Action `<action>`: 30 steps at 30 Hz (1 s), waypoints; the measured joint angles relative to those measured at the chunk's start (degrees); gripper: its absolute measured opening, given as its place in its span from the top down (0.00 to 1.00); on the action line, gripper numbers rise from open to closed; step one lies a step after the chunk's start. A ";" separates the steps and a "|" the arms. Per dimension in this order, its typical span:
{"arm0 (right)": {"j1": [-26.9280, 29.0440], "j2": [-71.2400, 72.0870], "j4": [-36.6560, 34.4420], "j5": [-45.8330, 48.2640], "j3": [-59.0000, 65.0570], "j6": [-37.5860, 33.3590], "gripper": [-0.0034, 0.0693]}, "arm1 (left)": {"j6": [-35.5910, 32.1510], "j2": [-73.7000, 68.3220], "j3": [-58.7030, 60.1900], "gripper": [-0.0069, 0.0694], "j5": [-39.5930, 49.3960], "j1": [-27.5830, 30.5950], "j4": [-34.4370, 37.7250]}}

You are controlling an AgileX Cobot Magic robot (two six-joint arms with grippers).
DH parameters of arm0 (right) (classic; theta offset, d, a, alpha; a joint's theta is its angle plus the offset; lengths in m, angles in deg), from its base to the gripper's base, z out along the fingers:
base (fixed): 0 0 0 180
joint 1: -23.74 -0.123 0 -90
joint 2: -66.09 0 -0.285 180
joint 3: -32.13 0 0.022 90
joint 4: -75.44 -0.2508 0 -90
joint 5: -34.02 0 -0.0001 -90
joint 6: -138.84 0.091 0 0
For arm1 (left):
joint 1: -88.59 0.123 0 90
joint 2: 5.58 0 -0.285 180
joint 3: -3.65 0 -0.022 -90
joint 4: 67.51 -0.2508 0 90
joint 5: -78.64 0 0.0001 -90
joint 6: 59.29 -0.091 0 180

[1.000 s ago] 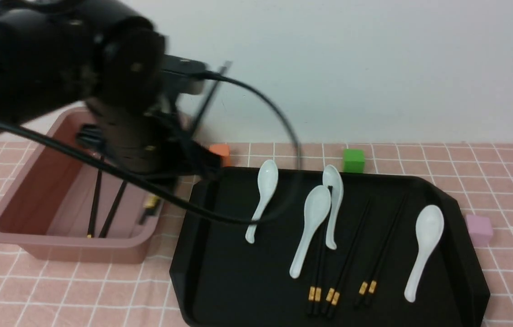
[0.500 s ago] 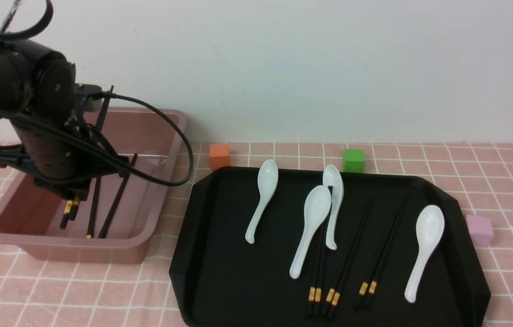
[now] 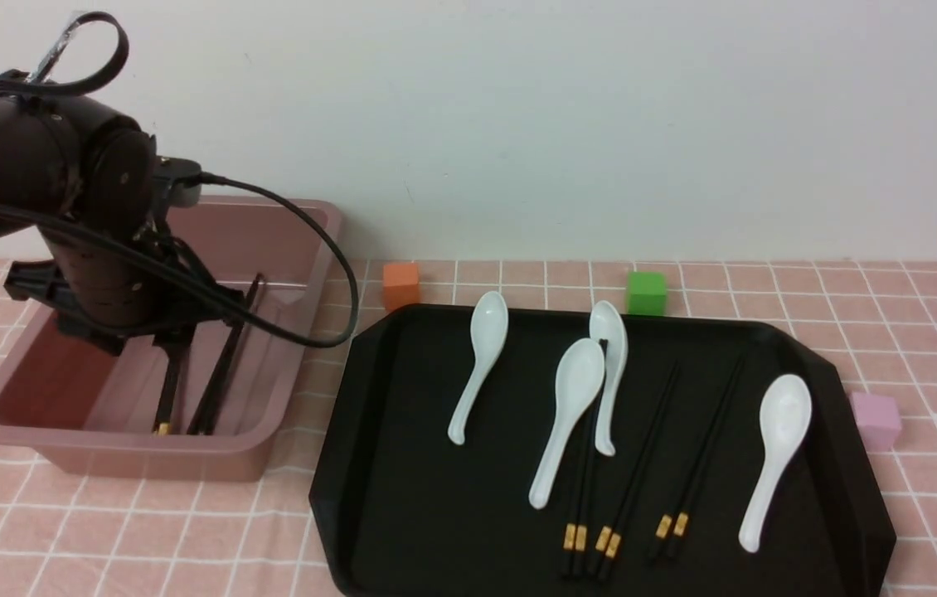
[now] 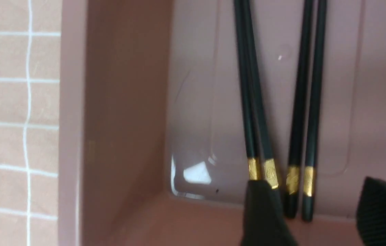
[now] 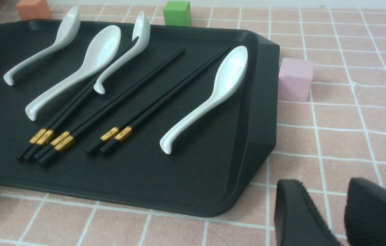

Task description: On pink tablecloth take chopsticks from black tray and put them in box.

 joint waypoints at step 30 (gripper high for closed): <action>0.00 0.00 0.00 0.00 0.00 0.00 0.62 | -5.82 76.18 57.96 0.93 -33.71 0.00 20.99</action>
